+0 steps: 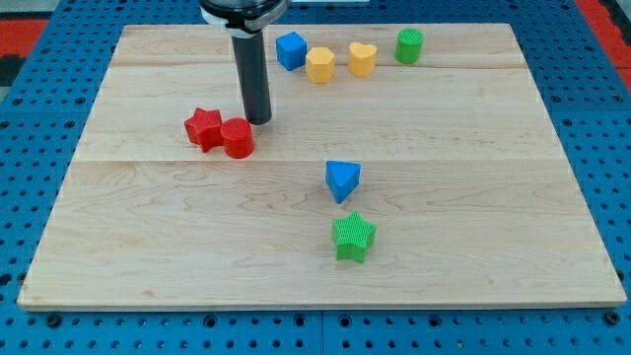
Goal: Place the yellow blocks towards the top left of the board
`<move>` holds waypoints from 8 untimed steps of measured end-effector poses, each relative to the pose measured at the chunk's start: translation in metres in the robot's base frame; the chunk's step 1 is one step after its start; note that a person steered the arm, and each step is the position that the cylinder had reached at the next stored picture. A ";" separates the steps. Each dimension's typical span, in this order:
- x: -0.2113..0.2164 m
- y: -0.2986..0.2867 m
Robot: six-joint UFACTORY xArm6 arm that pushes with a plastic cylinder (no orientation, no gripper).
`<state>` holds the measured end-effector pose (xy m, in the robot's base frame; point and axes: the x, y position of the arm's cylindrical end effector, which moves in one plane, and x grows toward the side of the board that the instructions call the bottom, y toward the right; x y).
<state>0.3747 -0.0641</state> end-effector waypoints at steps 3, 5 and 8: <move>-0.116 0.167; -0.094 0.045; -0.048 -0.009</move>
<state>0.3263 -0.0729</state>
